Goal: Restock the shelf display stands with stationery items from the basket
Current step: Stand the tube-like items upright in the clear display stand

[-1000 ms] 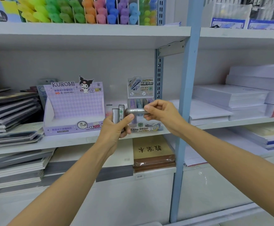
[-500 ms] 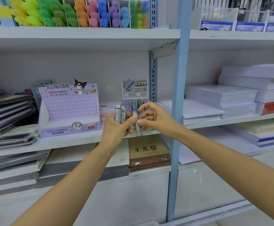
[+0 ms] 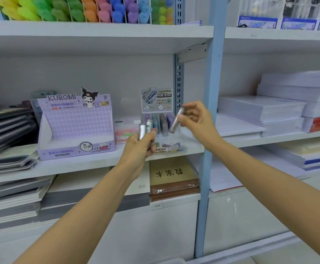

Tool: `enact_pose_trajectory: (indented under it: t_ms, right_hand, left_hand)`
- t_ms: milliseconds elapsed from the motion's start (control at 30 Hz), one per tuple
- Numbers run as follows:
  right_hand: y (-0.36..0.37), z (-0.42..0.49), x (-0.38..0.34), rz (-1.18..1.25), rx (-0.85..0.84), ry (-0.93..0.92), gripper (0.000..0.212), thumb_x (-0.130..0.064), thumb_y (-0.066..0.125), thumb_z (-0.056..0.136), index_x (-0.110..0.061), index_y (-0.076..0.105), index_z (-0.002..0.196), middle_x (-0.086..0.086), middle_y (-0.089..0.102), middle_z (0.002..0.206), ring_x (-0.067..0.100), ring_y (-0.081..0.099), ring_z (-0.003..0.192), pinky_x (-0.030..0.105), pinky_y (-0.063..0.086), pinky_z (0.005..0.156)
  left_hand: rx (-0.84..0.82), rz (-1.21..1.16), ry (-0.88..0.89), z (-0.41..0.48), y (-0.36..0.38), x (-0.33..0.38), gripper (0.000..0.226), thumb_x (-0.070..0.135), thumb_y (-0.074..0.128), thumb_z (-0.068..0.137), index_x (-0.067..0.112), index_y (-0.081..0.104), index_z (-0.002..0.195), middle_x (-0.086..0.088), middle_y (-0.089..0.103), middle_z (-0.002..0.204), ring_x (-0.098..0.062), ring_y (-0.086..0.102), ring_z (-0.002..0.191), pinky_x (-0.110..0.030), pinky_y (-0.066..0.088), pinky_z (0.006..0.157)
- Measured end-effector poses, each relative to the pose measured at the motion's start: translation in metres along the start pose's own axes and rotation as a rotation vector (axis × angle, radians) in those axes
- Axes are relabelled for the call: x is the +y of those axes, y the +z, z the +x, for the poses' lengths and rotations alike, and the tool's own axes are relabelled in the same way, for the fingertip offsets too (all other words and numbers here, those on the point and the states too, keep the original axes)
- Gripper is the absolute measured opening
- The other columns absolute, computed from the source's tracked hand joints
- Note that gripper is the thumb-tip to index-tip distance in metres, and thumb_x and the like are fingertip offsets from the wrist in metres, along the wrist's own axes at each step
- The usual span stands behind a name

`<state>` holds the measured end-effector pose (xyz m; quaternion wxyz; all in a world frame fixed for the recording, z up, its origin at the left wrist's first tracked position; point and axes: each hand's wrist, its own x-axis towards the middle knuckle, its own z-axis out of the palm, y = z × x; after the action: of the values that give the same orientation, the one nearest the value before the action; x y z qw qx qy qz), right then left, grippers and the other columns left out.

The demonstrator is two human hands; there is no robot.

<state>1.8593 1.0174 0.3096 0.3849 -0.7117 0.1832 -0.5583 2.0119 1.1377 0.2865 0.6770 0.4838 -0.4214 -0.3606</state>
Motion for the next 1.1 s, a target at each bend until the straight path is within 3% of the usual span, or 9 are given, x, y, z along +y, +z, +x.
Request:
enact_pose_trajectory:
  t_ms: [100, 233, 367, 567, 667, 767, 900, 1100]
  right_hand:
    - [-0.003, 0.016, 0.008, -0.132, 0.045, 0.025, 0.025, -0.003, 0.068, 0.086, -0.013, 0.054, 0.104, 0.002, 0.063, 0.092, 0.019, 0.062, 0.082, 0.029, 0.057, 0.078]
    - [0.005, 0.018, 0.019, -0.243, -0.067, 0.027, 0.024, -0.008, 0.070, 0.086, -0.011, 0.054, 0.105, 0.005, 0.063, 0.096, 0.014, 0.060, 0.077, 0.026, 0.055, 0.077]
    - [0.015, 0.012, 0.026, -0.289, -0.134, 0.019, 0.025, -0.007, 0.069, 0.086, -0.012, 0.052, 0.103, 0.010, 0.063, 0.099, 0.016, 0.056, 0.078, 0.028, 0.053, 0.076]
    - [0.010, 0.017, 0.015, -0.361, -0.290, 0.023, 0.025, -0.005, 0.070, 0.085, -0.014, 0.050, 0.096, -0.002, 0.058, 0.090, 0.014, 0.059, 0.078, 0.019, 0.051, 0.073]
    - [0.013, 0.017, 0.013, -0.415, -0.231, -0.021, 0.014, -0.013, 0.068, 0.088, -0.010, 0.058, 0.097, 0.003, 0.063, 0.091, 0.018, 0.063, 0.079, 0.021, 0.053, 0.073]
    - [0.018, 0.013, 0.017, -0.548, -0.146, -0.130, 0.013, -0.017, 0.069, 0.088, -0.008, 0.065, 0.097, 0.005, 0.063, 0.088, 0.015, 0.056, 0.076, 0.019, 0.044, 0.067]
    - [0.019, 0.011, 0.021, -0.685, -0.173, -0.117, 0.016, -0.020, 0.070, 0.087, -0.011, 0.070, 0.101, 0.006, 0.056, 0.086, 0.015, 0.048, 0.075, 0.027, 0.040, 0.070]
    - [0.016, 0.007, 0.005, -0.611, -0.134, -0.083, 0.023, -0.018, 0.063, 0.092, -0.015, 0.070, 0.114, 0.004, 0.059, 0.098, 0.015, 0.053, 0.082, 0.025, 0.044, 0.075]
  left_hand:
    - [-0.039, -0.003, -0.041, 0.002, -0.009, -0.002, 0.022, 0.007, 0.051, 0.095, -0.005, 0.056, 0.113, -0.003, 0.049, 0.062, -0.009, 0.042, 0.051, -0.016, 0.037, 0.048]
    - [-0.063, -0.025, -0.027, 0.004, -0.017, -0.006, 0.021, 0.005, 0.052, 0.096, 0.001, 0.059, 0.115, -0.004, 0.056, 0.066, -0.011, 0.051, 0.059, -0.020, 0.043, 0.059]
    - [-0.124, 0.054, 0.040, 0.002, -0.023, -0.010, 0.013, 0.013, 0.056, 0.097, 0.009, 0.059, 0.109, -0.003, 0.075, 0.088, -0.010, 0.063, 0.063, -0.021, 0.052, 0.063]
    - [-0.153, 0.043, 0.057, 0.001, -0.028, -0.012, 0.029, 0.020, 0.061, 0.092, 0.012, 0.052, 0.118, -0.005, 0.074, 0.104, -0.021, 0.072, 0.085, -0.021, 0.051, 0.059]
    - [-0.141, 0.035, 0.057, 0.000, -0.029, -0.014, 0.023, 0.018, 0.060, 0.093, 0.012, 0.056, 0.116, -0.006, 0.075, 0.103, -0.021, 0.073, 0.088, -0.020, 0.053, 0.060]
    - [-0.108, 0.027, 0.054, -0.001, -0.029, -0.016, 0.017, 0.018, 0.059, 0.095, 0.010, 0.062, 0.110, -0.010, 0.074, 0.103, -0.020, 0.073, 0.088, -0.020, 0.054, 0.062]
    - [-0.046, 0.019, 0.034, -0.004, -0.028, -0.016, 0.020, 0.017, 0.059, 0.095, 0.004, 0.062, 0.110, -0.010, 0.070, 0.102, -0.014, 0.071, 0.082, -0.019, 0.053, 0.059]
    - [-0.065, 0.010, 0.019, -0.011, -0.028, -0.012, 0.019, 0.023, 0.060, 0.094, 0.007, 0.066, 0.102, -0.005, 0.070, 0.086, -0.010, 0.066, 0.071, -0.019, 0.051, 0.055]
